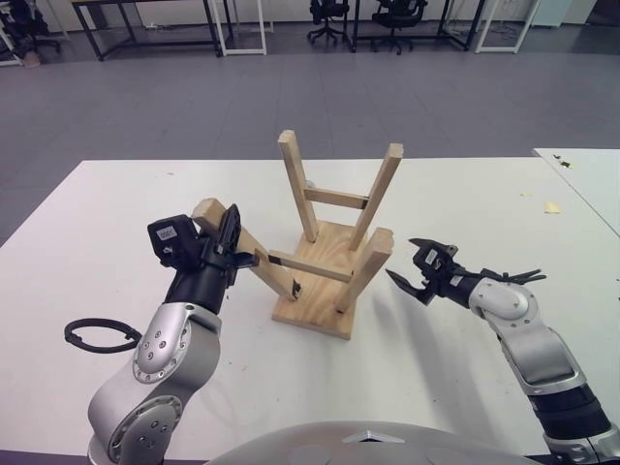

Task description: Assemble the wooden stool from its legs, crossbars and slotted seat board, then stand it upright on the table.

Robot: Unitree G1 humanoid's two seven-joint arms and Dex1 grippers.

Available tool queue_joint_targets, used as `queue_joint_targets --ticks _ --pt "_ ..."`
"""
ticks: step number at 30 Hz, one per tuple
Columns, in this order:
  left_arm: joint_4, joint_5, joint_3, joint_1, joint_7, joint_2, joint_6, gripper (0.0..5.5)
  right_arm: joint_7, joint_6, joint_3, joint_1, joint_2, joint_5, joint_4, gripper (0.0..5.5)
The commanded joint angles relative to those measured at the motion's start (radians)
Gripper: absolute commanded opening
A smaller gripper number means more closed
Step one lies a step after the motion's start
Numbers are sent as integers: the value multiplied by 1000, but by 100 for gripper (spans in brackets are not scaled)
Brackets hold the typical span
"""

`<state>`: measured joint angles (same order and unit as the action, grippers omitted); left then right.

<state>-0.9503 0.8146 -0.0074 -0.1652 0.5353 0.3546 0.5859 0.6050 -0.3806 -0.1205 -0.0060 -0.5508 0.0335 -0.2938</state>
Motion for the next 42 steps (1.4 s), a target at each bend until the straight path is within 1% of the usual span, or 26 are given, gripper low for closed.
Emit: queue_joint_targets --ticks 1,8,13,19,25,30,34,37,39,41,42 --pt "87 -80 54 -11 -32 42 67 103 1 -4 13 -34 -11 -3 7 418" --pt "140 -45 76 27 -99 21 102 103 10 0 28 -62 -20 -10 21 418" --pt "193 -43 58 98 -125 21 169 103 17 -2 25 -113 -16 -18 26 418" --pt "178 -68 61 152 -143 38 216 103 12 0 27 -115 -11 -18 35 418" --pt "166 -131 -18 21 -170 27 243 103 12 -9 33 -131 -16 -17 35 418" --pt "221 -174 -79 43 -196 -14 242 103 20 -18 18 -160 -13 -14 29 418" --pt "261 -214 -124 29 -185 -90 238 103 34 -23 20 -193 -26 -18 24 418" --pt "285 -257 -141 6 -181 -135 232 103 36 -85 39 -254 -10 -52 -27 418" --pt "296 -284 -146 12 -184 -151 239 103 22 -193 55 -341 -2 -77 -97 418" --pt "304 -301 -147 61 -171 -197 241 103 -59 -399 102 -477 10 -53 -196 418" --pt "312 -311 -145 98 -161 -222 238 103 -106 -501 135 -543 37 -55 -251 418"
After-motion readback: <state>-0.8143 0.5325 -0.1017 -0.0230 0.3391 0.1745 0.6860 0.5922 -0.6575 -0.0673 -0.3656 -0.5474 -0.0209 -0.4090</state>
